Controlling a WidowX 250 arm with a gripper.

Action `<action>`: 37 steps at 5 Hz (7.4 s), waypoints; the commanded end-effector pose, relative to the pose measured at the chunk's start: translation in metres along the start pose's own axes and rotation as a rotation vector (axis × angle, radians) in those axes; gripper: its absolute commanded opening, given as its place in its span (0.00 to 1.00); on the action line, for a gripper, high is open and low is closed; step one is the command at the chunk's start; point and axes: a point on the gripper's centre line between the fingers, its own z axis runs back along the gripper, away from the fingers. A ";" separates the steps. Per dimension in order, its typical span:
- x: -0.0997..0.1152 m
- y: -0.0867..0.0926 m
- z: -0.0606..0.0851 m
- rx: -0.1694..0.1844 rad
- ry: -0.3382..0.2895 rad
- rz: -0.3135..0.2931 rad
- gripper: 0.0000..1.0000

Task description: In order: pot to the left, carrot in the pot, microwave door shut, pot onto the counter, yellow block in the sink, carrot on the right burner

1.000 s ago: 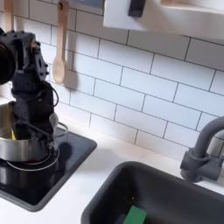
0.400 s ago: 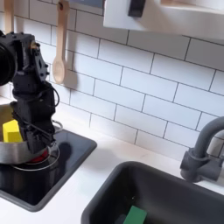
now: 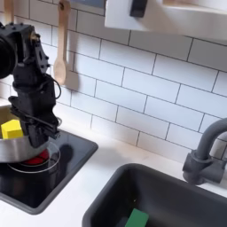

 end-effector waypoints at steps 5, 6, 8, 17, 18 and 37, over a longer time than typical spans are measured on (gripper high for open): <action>-0.005 0.036 0.000 0.036 0.014 0.064 0.00; -0.004 0.034 0.000 0.029 0.010 0.053 0.00; -0.004 0.036 0.008 0.033 0.016 0.055 1.00; -0.023 0.151 0.051 0.195 -0.008 0.329 1.00; -0.026 0.157 0.049 0.202 0.000 0.326 1.00; -0.011 0.172 -0.009 0.150 0.024 0.274 1.00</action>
